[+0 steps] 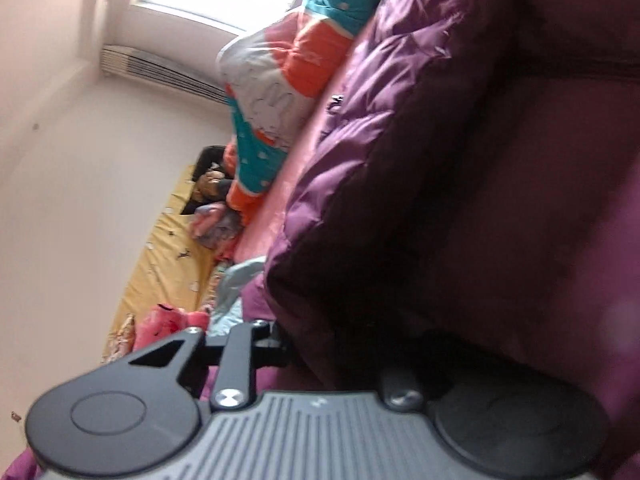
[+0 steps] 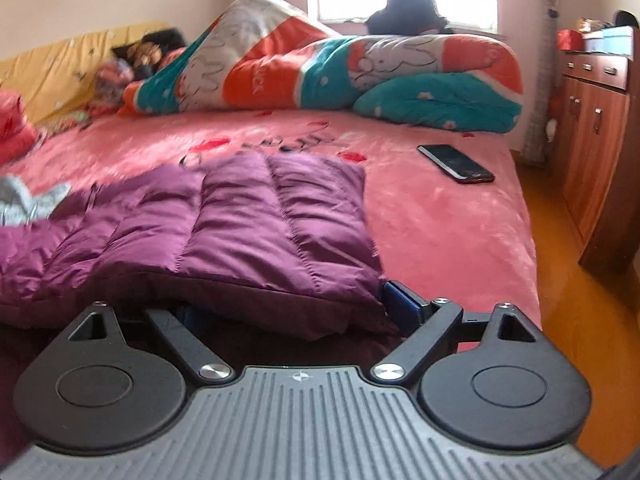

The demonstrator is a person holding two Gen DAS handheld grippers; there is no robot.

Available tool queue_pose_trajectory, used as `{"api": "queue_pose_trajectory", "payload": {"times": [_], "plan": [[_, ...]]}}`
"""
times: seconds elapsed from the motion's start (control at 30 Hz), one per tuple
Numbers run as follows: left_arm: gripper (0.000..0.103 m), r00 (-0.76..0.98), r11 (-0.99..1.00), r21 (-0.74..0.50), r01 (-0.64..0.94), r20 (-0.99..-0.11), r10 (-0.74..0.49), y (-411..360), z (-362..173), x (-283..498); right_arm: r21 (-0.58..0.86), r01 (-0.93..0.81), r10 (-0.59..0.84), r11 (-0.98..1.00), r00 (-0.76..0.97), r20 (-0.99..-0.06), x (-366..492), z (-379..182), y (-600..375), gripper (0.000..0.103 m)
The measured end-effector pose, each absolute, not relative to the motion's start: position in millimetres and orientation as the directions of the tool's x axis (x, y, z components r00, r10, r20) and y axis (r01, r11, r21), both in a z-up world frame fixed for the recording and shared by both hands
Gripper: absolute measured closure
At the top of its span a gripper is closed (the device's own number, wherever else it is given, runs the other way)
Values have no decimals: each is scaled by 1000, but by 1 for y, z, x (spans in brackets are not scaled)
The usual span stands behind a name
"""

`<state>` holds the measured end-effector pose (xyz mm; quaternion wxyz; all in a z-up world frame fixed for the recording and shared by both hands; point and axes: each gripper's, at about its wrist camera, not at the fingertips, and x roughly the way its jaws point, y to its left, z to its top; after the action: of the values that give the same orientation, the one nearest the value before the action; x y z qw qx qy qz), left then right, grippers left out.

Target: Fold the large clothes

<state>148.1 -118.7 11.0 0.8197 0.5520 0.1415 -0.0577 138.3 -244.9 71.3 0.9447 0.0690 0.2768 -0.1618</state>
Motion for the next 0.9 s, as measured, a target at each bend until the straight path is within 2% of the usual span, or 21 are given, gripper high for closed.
{"api": "queue_pose_trajectory", "payload": {"times": [0.07,0.13,0.2,0.27,0.3,0.43,0.57,0.67,0.73,0.77,0.83,0.9], "plan": [[76,946,377,884,276,-320,57,-117,16,144,8,316,-256,949,784,-566,131,72,-248,0],[64,939,370,879,299,-340,48,-115,25,137,-19,289,-247,957,778,-578,131,73,-244,0],[47,936,358,878,317,-351,32,-113,32,129,-24,269,-231,963,773,-591,123,75,-243,0],[33,937,347,880,324,-350,14,-106,38,119,-25,250,-213,968,765,-607,121,79,-245,0],[30,936,347,879,328,-352,8,-104,43,113,-23,242,-205,970,762,-615,122,81,-247,0],[29,912,416,827,378,-410,-13,-89,65,98,-14,200,-162,980,753,-638,118,93,-250,0],[29,869,581,682,445,-485,-97,-74,93,89,-36,110,-104,993,713,-693,113,99,-249,0],[29,833,747,469,470,-515,-201,-63,114,94,-8,1,-7,1000,673,-739,104,101,-250,0],[30,811,834,295,467,-519,-271,-62,117,109,10,-20,21,1000,689,-724,93,104,-252,0],[32,803,874,197,444,-520,-291,-59,117,119,45,-17,44,999,708,-705,89,106,-256,0],[38,799,916,74,395,-520,-303,-59,110,131,146,-5,99,989,762,-640,84,110,-267,0],[46,797,937,-24,350,-518,-311,-61,101,145,237,58,94,970,809,-581,82,115,-280,0]]}}
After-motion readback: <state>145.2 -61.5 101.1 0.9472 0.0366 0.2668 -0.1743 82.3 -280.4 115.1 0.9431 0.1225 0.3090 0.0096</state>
